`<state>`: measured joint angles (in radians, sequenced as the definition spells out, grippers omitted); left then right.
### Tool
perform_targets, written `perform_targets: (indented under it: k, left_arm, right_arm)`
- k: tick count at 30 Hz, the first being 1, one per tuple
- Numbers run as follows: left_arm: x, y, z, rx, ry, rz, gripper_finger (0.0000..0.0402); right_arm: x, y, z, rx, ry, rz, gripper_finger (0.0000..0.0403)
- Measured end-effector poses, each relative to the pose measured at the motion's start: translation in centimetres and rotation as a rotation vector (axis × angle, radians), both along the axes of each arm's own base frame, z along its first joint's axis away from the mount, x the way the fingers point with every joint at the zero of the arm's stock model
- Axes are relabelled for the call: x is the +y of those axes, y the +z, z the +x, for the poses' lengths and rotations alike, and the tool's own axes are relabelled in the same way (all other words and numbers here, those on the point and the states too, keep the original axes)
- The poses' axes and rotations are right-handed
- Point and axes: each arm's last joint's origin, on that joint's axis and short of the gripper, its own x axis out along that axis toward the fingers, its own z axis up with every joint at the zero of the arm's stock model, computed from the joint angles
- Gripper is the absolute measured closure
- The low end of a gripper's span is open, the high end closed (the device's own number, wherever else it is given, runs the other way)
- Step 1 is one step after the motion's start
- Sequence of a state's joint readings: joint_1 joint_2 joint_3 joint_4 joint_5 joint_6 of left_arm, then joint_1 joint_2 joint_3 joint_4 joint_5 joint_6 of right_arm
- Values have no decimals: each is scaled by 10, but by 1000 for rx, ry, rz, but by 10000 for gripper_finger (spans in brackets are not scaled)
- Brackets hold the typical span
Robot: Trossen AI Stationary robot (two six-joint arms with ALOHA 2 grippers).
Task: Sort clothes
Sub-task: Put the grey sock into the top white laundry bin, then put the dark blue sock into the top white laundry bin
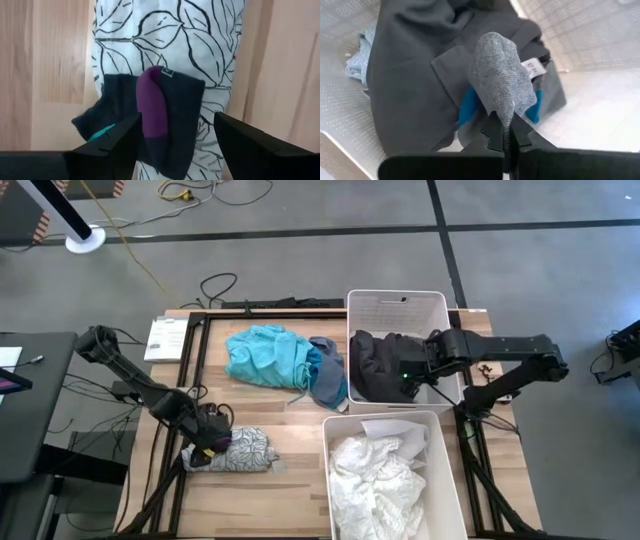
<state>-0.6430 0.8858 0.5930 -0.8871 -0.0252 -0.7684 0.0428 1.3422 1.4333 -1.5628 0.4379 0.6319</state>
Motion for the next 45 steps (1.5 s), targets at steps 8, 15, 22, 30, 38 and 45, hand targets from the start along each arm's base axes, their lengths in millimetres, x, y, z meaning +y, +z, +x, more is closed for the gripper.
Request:
perform_targets:
  k: [8,15,22,30,38,45]
  left_arm:
    - [-9,-15,12,37,-29,88,158]
    - [-14,-34,21,122,-19,204,187]
    - [-14,-35,22,132,-28,223,320]
    - [-10,-2,21,55,-23,297,388]
    - [-7,42,23,-142,-25,350,389]
    - [-5,61,25,-253,-34,409,390]
  right_arm:
    - [0,-12,-1,44,-13,18,391]
    - [0,-23,-2,76,-37,57,390]
    - [1,-26,-2,85,-42,75,354]
    - [1,-26,-2,83,-41,74,234]
    - [2,-26,-1,71,-33,72,138]
    - [4,-25,0,53,-23,69,132]
